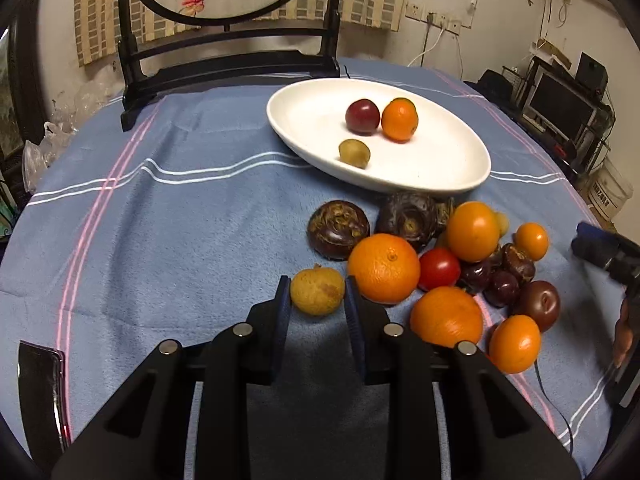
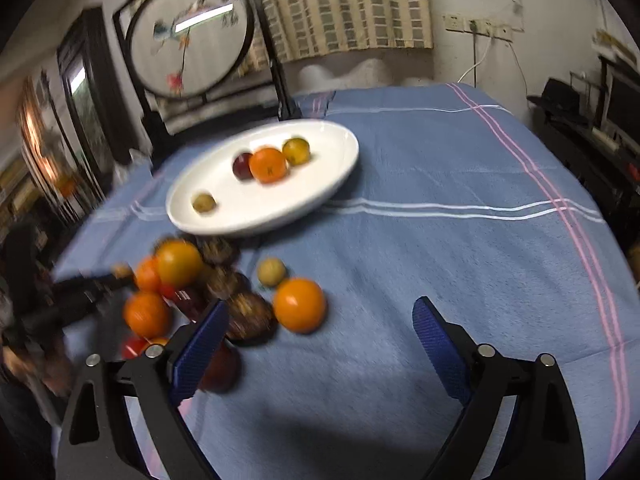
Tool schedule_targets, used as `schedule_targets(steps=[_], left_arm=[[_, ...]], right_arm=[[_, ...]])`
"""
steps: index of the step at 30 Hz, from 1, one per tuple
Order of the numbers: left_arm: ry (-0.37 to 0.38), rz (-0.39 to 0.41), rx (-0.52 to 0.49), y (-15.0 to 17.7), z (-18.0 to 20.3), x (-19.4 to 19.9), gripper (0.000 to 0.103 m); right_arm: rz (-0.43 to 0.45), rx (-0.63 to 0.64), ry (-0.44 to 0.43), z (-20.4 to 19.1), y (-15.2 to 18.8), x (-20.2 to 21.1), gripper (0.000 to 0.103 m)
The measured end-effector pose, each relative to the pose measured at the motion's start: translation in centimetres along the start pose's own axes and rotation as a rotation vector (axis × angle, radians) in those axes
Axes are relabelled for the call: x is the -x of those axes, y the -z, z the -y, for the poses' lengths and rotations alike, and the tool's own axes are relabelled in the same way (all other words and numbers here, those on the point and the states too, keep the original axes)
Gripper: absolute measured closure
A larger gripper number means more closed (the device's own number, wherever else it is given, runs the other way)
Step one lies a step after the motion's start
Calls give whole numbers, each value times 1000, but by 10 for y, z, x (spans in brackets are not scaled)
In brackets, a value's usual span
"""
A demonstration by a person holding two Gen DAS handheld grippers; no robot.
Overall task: Organize fruits
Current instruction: 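Grasp another small green-yellow fruit with the left tool, then place the green fruit on the plate while the right tool places a tangerine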
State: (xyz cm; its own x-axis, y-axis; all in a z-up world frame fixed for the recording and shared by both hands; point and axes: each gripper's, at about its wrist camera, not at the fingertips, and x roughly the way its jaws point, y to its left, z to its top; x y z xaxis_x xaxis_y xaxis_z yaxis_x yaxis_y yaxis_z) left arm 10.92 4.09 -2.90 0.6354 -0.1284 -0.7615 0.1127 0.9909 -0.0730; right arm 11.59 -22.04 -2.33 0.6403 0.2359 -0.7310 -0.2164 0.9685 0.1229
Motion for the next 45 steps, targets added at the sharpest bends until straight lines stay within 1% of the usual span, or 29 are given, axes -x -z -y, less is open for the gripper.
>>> schedule_targets(steps=[1,3,5,6,7,9,12,13,14,16,21,24,26,27,29,31,33,35,37,40,45], left_arm=[[4,-3,7,-1,-1,1,77],[21,-5,21,-1,-2,4,77],[22,5,16,-1,0,8,77],[20,12,10,-1,1,10,77],[24,13,8,-1,2,10,77],[40,4,1,0,5,10,77],[35,4,-29,1,12,9,77],[34,8,-36,1,13,10,77],[36,12,-40,1,14,11,77],[42,12,-35,1,13,11,77],[33,-3,-13,0,7,7,77],[46,2,7,-1,4,9,77],[56,-4,31,-3,2,10,77],[58,-11,47,-6,2,12,77],[69,-10,46,-13,7,16,77],[87,-2,28,-28,16,21,77],[91,13,20,-48,26,24,77],[90,24,12,-67,36,21,77],[74,16,9,-86,45,9,77],[44,-1,12,-108,50,-15,77],[10,-64,30,-123,48,-56,77]], right_arm=[[-30,5,-5,-1,2,-6,26],[-71,26,3,-4,5,-14,29],[-119,64,41,-11,8,-24,36],[-146,83,65,-14,9,-29,37],[-154,132,106,-23,10,-31,38],[-166,221,153,-35,6,-32,38],[-180,246,153,-37,-5,-40,38],[-162,252,149,-36,-10,-44,42],[-156,251,121,-35,-12,-47,53],[-143,237,49,-32,-16,-52,67],[-131,201,7,-26,-15,-47,67],[-87,157,8,-21,-16,-31,67],[-49,122,-11,-19,-21,-18,68],[-30,111,-20,-19,-25,-13,68],[23,99,-46,-24,-37,-1,68],[70,83,-85,-31,-52,8,68],[97,68,-113,-39,-67,6,68],[97,50,-126,-45,-77,-3,68],[76,22,-144,-48,-87,-18,68],[43,18,-144,-53,-93,-41,68],[-3,-3,-157,-52,-91,-71,67]])
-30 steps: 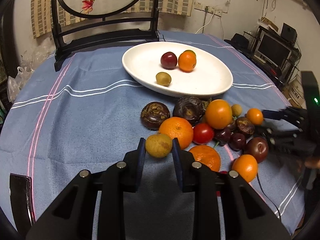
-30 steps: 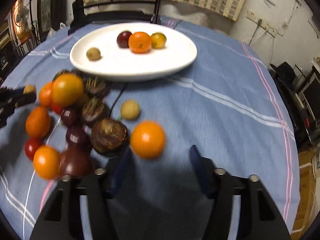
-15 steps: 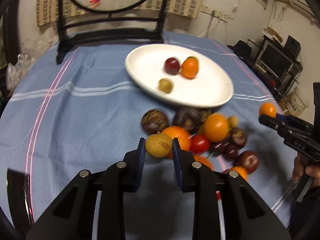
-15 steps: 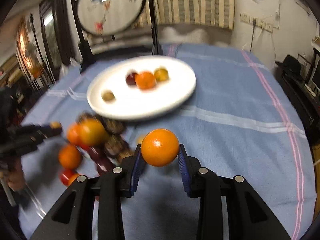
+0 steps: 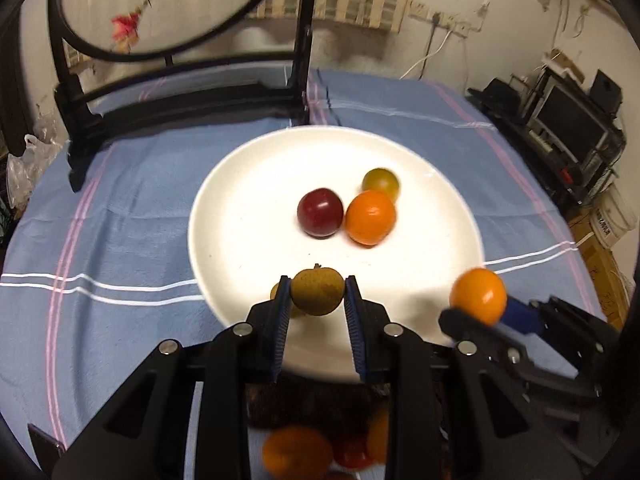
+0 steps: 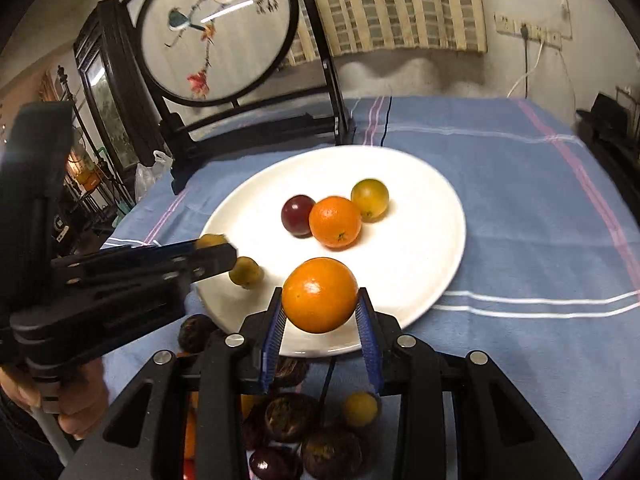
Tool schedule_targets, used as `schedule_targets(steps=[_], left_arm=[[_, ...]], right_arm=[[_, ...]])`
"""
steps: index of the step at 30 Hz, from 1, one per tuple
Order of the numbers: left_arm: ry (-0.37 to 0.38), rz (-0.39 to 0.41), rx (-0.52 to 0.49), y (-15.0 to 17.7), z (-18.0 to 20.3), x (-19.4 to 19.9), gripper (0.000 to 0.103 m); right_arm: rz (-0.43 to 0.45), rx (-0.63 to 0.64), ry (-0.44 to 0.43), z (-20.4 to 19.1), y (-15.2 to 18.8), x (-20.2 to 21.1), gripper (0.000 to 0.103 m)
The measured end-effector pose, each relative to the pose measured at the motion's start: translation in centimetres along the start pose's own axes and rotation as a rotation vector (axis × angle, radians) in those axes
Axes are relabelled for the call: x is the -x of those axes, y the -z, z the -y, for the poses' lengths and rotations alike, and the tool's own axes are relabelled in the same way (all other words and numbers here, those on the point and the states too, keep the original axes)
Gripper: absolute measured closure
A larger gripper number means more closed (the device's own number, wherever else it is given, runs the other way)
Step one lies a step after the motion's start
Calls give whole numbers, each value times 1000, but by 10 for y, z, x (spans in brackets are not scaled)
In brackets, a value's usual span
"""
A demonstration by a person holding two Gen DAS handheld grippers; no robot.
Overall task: Organize fruits
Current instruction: 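Place the green fruit on the plate while the right tool places a tangerine, then grasp the dark red plum with the right tool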
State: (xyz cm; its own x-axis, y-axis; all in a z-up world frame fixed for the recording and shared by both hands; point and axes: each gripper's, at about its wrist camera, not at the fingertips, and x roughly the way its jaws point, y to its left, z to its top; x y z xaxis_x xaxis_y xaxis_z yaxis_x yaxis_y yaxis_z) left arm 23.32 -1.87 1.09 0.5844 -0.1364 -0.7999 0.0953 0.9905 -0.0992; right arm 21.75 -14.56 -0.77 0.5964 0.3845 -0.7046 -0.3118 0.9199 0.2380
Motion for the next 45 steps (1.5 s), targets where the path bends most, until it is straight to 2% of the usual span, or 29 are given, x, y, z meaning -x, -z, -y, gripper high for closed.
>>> schedule_targets(steps=[3,4,5,6,7,8,9,13,18,20,23,29,32,34,36,40,45], left_arm=[[4,-33,-20,-2,5,-19,77],[11,-41,-24,-2,6,-22,76],[14,-32,-17,-3,6,-24,65],[9,-19,-8,-5,6,-23,54],[3,-9,0,-6,5,-22,30],[-6,3,11,-7,4,-19,22],[0,22,31,-6,1,-15,22],[33,13,82,5,-12,-2,22],[-21,48,123,38,-33,24,20],[-13,48,148,50,-41,31,19],[2,38,172,69,-51,40,19],[-28,49,157,100,-59,51,18],[-23,47,146,110,-60,55,18],[-20,55,139,115,-60,59,18],[-18,62,134,117,-60,62,17],[-13,68,124,118,-58,64,17],[-16,64,113,118,-56,63,17]], right_arm=[[-5,-12,-47,4,2,-4,62],[7,-38,-48,9,2,-2,53],[10,-50,-44,12,3,-1,44],[10,-62,-45,15,4,-1,41],[6,-71,-46,17,5,0,41],[5,-75,-40,19,6,1,41],[3,-75,-33,19,7,1,41],[9,-81,-28,19,9,6,39],[21,-74,-31,15,14,17,37],[27,-67,-23,12,18,20,37],[23,-57,-13,8,31,25,37],[29,-17,20,-1,66,51,37],[30,0,-7,-5,84,71,37],[17,36,2,-9,95,81,37],[-16,99,60,-15,107,86,37],[-127,219,131,-27,127,77,38],[-177,263,158,-31,126,61,39]])
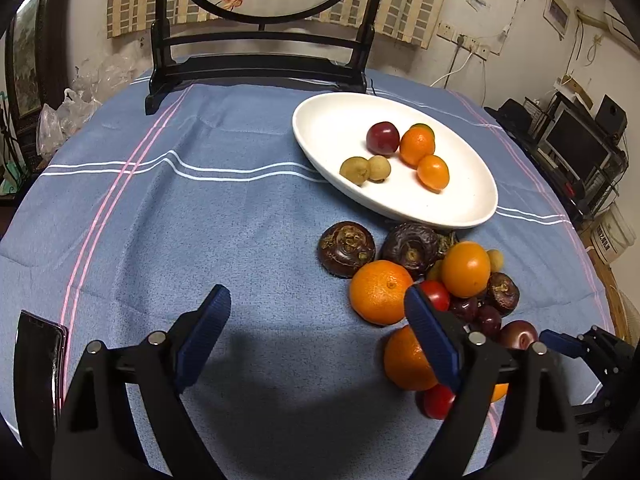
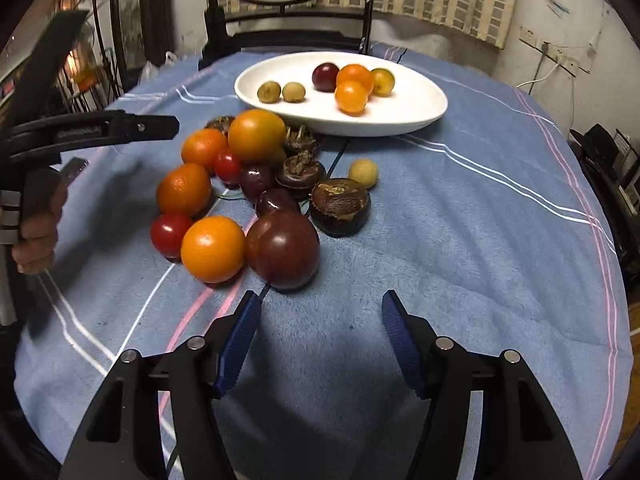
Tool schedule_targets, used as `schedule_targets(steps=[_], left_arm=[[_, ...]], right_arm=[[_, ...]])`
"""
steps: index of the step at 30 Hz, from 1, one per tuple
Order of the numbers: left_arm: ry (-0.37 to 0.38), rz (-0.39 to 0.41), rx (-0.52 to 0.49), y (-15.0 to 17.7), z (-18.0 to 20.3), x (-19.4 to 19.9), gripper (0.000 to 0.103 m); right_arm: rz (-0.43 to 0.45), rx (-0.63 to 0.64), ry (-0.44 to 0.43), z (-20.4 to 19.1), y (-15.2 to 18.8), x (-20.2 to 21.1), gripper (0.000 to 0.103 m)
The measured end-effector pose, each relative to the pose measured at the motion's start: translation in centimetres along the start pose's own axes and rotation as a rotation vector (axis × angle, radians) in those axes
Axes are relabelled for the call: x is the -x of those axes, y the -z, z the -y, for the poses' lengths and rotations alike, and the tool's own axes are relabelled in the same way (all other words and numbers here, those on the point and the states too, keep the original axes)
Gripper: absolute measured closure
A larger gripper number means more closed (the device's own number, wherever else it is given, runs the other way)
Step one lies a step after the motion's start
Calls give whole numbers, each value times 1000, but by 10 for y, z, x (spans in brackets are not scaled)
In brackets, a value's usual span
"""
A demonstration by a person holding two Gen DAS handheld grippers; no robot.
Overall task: Organize fruits
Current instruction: 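Grasp the dark red plum with the right tool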
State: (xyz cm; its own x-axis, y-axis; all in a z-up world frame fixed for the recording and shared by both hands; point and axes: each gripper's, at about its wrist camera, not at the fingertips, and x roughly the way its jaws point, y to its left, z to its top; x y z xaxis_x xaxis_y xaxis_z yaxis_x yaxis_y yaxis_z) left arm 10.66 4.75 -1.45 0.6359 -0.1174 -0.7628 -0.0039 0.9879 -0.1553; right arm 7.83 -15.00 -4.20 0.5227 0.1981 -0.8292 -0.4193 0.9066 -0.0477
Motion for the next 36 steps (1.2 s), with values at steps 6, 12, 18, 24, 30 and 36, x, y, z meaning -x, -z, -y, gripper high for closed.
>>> schedule_targets(steps=[6,12,18,24,30,36], left_arm=[[1,-11,-8,1,1,-2,17],[12,-37,-46,3,8,-8,16],[43,-46,-107,9,22,-8,17],[128,-57,-55,9,21,-4,17],[190,-107,-41,13,33,-3,17],[154,-208,-67,25,55,-25,35]], right_arm=[[-16,46,-7,-11,-18,-15,43],[16,24,-41,-13,-21,-16,65],[55,-101,-110,10,-14,-9,65],[84,-149,-187,20,-12,-7,65],[102,-140,-189,19,-11,-2,65],[116,-138,-176,20,-9,4,65]])
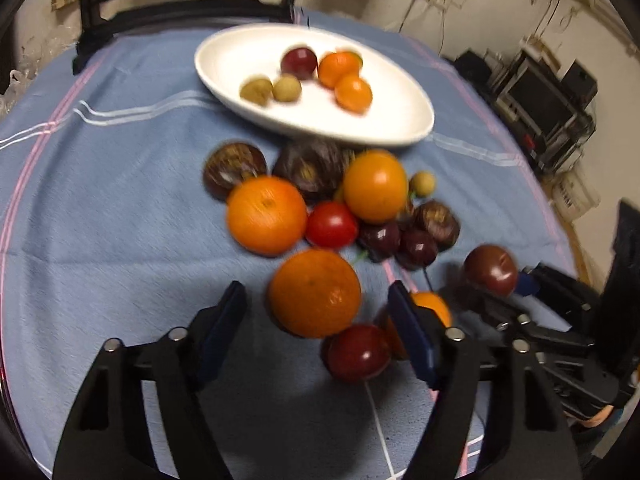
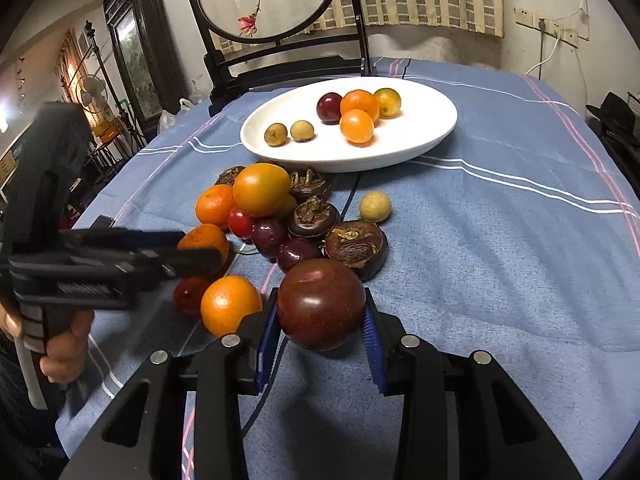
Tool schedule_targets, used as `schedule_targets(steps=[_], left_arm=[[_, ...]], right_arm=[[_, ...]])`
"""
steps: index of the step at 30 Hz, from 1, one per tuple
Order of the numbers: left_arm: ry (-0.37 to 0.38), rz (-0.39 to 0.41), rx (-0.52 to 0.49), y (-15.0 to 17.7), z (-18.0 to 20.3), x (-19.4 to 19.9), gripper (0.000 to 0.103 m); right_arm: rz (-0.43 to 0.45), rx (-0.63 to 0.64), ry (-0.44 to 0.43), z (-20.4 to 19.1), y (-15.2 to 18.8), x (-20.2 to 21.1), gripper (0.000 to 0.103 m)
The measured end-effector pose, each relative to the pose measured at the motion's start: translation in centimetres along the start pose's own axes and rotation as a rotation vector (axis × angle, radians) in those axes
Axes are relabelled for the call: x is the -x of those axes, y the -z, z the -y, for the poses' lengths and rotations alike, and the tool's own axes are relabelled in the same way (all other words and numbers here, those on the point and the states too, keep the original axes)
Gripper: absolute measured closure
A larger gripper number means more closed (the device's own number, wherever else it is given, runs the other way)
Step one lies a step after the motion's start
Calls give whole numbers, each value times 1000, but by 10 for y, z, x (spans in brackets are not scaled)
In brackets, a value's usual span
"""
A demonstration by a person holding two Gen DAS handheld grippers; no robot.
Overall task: Organize fruits
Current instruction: 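Grasp the dark red plum with the right tool, then place the plum on the plate while the left tool places an orange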
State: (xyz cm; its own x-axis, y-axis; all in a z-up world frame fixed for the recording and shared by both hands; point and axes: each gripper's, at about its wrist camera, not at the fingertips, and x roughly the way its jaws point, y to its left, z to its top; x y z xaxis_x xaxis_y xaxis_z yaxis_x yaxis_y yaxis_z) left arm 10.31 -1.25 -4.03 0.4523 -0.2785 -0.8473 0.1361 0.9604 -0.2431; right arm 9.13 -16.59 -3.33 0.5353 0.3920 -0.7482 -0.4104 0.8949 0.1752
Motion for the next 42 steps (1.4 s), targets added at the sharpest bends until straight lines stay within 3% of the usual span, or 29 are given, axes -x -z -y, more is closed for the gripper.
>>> schedule_targets(steps=[3,4,6,10,17,23,27,29,36,38,39,41,42], left_arm=[[-78,28,-60,4,10,-2,44],[-65,27,-59,4,11,-2,53],[-75,30,-52,4,11,1,61],[-78,26,-30,5,7,8,61],[-58,97,-29,-6,1,43,61],[-77,174,-37,-56,4,57,61],[-145,215,6,-97,3,42,61],[-154,197,30,-113,1,26,61],[-164,121,57,-134,-4,-20,61],[-158,118,52,-139,-1,-29,60],[-164,126,46,-141,3,-32,59],[-186,157,37,-143,6,-32,40],[-202,182,30,-143,9,-28,37]], right_arm=[[6,5,-4,-1,0,1,65],[9,4,-5,-1,1,2,65],[9,-2,-7,1,0,2,65],[14,-17,-12,4,0,2,65],[114,-74,-4,9,-10,22,65],[155,-65,39,3,-58,28,65],[128,-36,85,2,-97,-2,65],[115,-38,98,3,-107,-18,65],[45,-98,62,27,-112,-65,64],[56,-110,40,32,-112,-67,58],[68,-116,30,34,-111,-67,52],[82,-113,30,35,-109,-64,45],[87,-104,34,33,-108,-61,44]])
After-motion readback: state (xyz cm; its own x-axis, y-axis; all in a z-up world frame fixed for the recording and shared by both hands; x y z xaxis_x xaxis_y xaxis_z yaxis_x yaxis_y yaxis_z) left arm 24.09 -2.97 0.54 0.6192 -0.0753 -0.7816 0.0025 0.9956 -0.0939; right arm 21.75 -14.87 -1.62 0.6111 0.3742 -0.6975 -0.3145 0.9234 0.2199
